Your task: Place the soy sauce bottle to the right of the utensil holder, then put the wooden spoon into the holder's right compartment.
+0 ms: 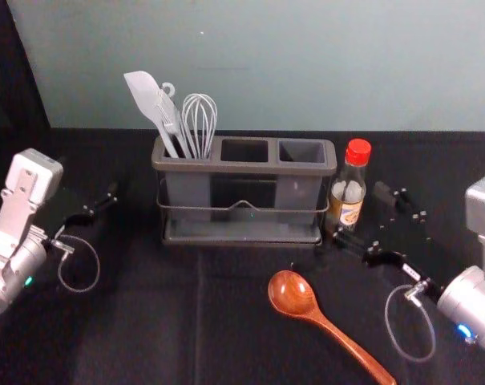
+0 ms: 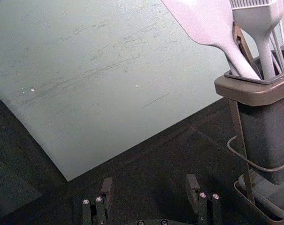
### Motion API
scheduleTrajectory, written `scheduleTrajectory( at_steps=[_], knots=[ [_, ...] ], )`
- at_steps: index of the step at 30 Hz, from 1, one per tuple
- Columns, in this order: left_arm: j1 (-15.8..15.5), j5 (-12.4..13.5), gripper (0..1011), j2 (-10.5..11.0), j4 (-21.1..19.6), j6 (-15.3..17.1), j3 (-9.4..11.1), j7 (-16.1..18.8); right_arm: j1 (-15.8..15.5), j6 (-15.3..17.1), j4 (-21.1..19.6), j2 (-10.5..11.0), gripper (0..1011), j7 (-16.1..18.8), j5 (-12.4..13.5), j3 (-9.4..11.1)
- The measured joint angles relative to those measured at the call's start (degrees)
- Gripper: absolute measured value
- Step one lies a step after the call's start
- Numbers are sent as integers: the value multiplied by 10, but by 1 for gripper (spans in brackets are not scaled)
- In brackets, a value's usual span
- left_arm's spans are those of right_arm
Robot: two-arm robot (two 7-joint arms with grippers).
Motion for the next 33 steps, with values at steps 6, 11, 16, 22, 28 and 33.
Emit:
scheduleTrajectory(
  at_steps=[6,11,16,22,28,33],
  knots=[
    [0,0,1000,0,0,0,0,0,-9,129,-58,22,1004,-1,5,-17],
    [0,0,1000,0,0,0,0,0,10,230,-75,29,1004,2,21,-38],
    [0,0,1000,0,0,0,0,0,47,326,-70,24,1004,-4,28,-65],
    [0,0,1000,0,0,0,0,0,113,428,-46,7,1004,-15,10,-108],
    [0,0,1000,0,0,0,0,0,161,477,-4,-11,1004,-7,-11,-140],
    [0,0,1000,0,0,0,0,0,174,489,20,-17,1004,3,-21,-156]
  ],
)
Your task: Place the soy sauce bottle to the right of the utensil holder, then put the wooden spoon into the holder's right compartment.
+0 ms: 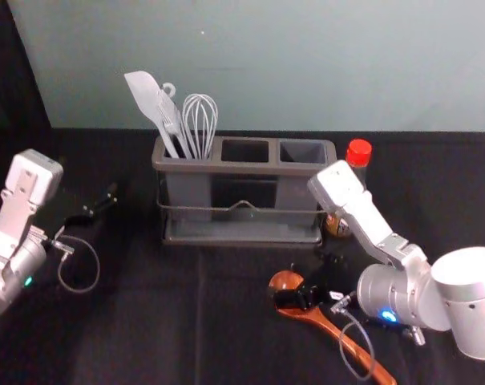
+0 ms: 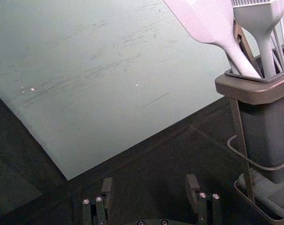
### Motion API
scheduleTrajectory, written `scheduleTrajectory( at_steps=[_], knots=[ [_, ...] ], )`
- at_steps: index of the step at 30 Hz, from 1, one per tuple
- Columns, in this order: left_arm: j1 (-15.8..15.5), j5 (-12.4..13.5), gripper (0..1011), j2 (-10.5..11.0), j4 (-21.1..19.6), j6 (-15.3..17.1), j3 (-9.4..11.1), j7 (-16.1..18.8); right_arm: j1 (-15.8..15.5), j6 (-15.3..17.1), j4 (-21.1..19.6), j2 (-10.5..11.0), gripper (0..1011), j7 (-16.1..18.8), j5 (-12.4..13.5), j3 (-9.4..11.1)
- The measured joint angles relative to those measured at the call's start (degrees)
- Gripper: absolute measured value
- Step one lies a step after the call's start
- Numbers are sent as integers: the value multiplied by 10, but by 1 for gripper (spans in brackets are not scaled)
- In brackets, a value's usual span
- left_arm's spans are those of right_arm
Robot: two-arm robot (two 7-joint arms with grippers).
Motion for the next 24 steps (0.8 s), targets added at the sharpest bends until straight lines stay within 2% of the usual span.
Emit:
scheduleTrajectory(
  at_steps=[10,24],
  knots=[
    [0,0,1000,0,0,0,0,0,4,9,18,-4,1004,16,-19,-11],
    [0,0,1001,0,0,0,0,0,-10,4,-3,-2,1004,30,-37,-6]
  ],
)
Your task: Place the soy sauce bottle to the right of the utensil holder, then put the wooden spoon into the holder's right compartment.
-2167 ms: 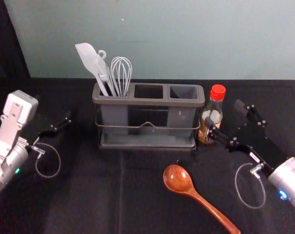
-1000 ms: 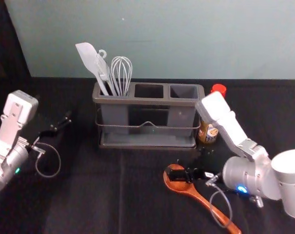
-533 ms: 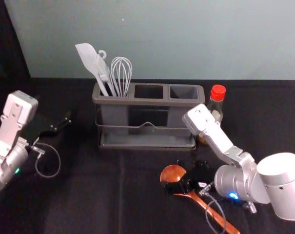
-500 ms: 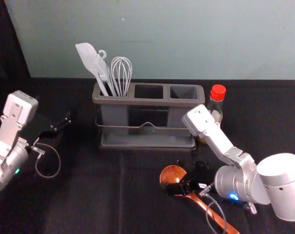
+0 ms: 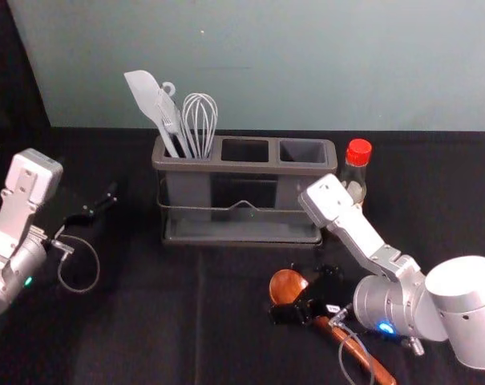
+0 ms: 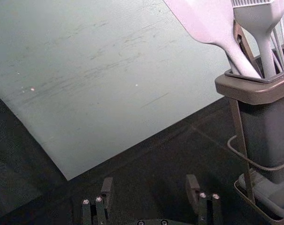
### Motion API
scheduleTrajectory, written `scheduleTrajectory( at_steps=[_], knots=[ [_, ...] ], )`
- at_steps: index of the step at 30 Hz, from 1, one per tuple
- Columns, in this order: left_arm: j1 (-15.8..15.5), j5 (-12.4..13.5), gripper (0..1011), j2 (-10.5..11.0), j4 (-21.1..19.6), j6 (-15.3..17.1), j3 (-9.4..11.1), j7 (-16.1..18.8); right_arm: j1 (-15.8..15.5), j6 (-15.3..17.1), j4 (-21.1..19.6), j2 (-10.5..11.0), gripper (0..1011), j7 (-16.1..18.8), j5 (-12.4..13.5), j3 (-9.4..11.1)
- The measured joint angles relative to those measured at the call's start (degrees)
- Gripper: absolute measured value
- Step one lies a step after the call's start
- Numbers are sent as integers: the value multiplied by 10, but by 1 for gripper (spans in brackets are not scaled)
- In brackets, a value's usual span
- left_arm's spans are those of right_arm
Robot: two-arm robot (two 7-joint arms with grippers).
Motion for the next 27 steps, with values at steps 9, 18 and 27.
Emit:
scheduleTrajectory(
  at_steps=[9,18,27],
  knots=[
    [0,0,1000,0,0,0,0,0,-5,-1,-4,-4,1004,6,-12,3],
    [0,0,1000,0,0,0,0,0,-4,-1,1,-7,1004,10,-28,0],
    [0,0,1000,0,0,0,0,0,-8,0,-2,-11,1004,10,-46,2]
  ],
)
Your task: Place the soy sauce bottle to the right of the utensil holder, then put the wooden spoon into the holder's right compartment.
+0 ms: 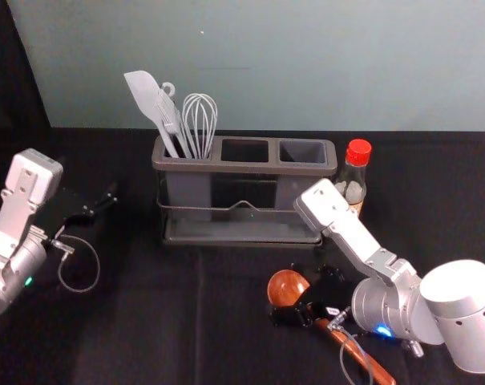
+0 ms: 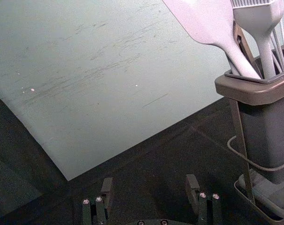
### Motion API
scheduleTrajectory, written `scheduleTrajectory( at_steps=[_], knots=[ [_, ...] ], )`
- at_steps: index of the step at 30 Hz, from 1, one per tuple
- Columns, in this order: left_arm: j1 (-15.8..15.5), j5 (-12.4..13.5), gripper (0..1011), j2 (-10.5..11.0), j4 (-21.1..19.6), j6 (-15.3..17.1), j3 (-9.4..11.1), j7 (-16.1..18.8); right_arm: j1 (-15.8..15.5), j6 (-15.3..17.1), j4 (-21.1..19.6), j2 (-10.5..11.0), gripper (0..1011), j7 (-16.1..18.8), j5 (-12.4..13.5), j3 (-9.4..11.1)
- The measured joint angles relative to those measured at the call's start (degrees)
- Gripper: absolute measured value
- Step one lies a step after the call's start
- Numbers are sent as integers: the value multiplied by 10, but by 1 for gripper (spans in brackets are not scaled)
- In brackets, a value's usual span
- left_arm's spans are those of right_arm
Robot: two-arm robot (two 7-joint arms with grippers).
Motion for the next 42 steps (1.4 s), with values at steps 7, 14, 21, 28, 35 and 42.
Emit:
scheduleTrajectory(
  at_steps=[7,14,21,28,35,42],
  knots=[
    [0,0,1000,0,0,0,0,0,-3,0,1,-4,1004,4,-8,5],
    [0,0,1000,0,0,0,0,0,-3,-2,4,-8,1004,10,-16,7],
    [0,0,1000,0,0,0,0,0,-3,-6,11,-13,1004,16,-26,7],
    [0,0,1000,0,0,0,0,0,-4,-11,17,-17,1004,20,-35,8],
    [0,0,1000,0,0,0,0,0,-4,-10,17,-19,846,26,-47,7],
    [0,0,1000,0,0,0,0,0,-17,-8,-16,-17,838,27,-53,22]
  ],
)
